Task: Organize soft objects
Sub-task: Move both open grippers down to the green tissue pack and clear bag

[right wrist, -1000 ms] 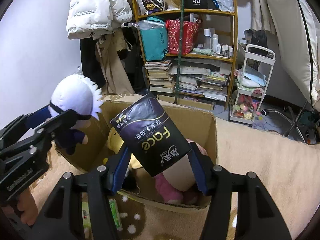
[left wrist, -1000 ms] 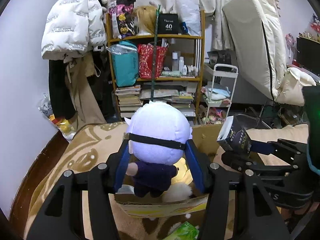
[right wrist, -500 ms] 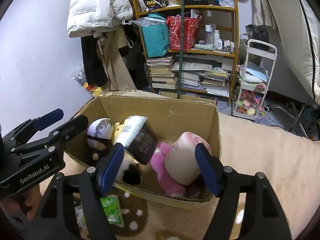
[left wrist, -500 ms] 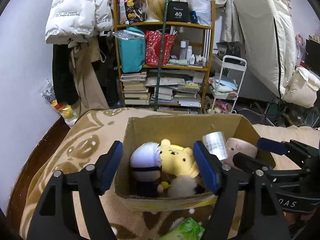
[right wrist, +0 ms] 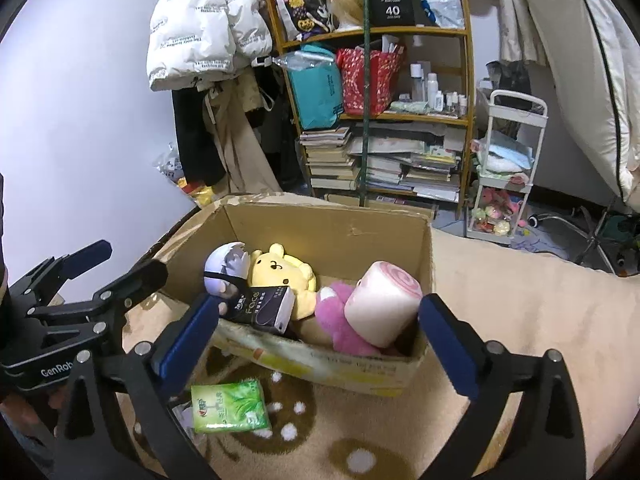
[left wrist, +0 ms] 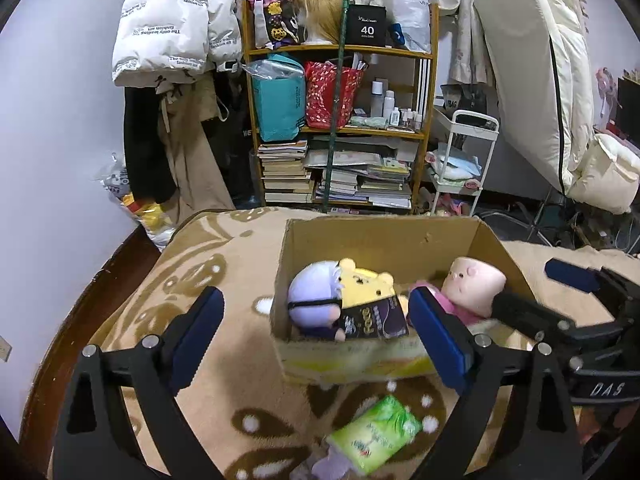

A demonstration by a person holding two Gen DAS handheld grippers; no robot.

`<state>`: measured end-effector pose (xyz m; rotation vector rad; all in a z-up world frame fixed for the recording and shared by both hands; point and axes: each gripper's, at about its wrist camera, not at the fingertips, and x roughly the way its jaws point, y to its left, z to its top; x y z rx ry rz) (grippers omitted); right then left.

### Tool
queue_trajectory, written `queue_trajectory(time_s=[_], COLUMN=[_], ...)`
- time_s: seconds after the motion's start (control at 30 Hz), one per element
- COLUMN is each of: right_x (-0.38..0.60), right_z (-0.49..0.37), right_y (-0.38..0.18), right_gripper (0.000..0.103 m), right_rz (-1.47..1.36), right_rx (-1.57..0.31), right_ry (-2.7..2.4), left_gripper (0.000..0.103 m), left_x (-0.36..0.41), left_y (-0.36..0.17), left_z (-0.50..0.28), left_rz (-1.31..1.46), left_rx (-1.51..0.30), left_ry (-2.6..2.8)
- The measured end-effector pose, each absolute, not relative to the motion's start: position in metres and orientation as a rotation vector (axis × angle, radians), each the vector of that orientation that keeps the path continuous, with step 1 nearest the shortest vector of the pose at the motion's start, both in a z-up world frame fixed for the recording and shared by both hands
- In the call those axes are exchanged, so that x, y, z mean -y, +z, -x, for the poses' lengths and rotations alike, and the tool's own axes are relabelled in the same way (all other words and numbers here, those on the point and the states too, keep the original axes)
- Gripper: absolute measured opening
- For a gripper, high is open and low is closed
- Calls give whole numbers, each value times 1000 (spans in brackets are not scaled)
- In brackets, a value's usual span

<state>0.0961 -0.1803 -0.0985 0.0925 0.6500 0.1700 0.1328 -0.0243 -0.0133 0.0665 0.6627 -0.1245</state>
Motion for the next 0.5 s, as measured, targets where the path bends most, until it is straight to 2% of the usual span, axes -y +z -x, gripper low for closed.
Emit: queue_trajectory(time_s=[0.5], right_x=[163], right_z=[-34], right_y=[-82], right_gripper=[103], right_rz=[-70], right_rx=[-631], right_ry=[161], left_gripper=[93], left_x=[12], left_y=[-12], left_z=[-63], left_rz=[-101], left_rx=[-734], left_ry=[-136])
